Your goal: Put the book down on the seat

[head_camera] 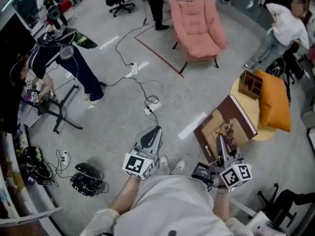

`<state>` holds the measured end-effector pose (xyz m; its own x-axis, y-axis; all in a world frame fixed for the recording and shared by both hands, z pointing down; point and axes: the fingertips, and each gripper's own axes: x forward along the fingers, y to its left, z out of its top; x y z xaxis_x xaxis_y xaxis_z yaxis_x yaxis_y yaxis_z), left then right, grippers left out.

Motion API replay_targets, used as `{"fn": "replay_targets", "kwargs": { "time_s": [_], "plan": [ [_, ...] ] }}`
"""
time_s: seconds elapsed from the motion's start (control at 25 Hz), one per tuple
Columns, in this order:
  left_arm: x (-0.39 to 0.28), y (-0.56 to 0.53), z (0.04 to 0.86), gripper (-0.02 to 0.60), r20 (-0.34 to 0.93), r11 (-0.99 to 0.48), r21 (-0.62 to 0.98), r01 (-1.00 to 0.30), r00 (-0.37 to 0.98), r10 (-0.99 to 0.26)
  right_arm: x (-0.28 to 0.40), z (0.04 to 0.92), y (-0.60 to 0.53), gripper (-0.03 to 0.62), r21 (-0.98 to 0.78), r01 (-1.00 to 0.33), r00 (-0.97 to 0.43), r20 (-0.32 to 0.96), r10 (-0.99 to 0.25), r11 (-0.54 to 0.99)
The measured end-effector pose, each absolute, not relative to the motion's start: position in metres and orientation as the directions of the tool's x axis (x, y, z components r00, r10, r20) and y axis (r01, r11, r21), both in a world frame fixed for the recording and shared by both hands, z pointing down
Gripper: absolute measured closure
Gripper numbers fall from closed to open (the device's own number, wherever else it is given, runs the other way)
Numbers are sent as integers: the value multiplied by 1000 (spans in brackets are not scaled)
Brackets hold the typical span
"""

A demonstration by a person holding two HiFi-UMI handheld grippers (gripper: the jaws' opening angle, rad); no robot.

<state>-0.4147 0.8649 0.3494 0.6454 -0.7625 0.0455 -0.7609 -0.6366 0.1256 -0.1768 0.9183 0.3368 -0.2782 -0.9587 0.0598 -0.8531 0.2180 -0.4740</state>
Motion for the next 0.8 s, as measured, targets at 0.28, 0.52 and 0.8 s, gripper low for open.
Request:
{"fn": "replay_targets", "kwargs": {
  "time_s": [0.28,0.52,0.8],
  "plan": [
    [-399,870,352,560,58,-612,135,-779,623,-780,-161,338,915,442,-485,-839,-308,51,-950,246],
    [-379,875,355,560,85,-616,100,-781,624,-777,-160,338,920,442,-443,-847,-351,49,-935,294],
    [-357,870,343,561,83,-668,74,-740,672,-736,-156,335,916,442,-446,-839,-370,45,-928,313]
  ]
}}
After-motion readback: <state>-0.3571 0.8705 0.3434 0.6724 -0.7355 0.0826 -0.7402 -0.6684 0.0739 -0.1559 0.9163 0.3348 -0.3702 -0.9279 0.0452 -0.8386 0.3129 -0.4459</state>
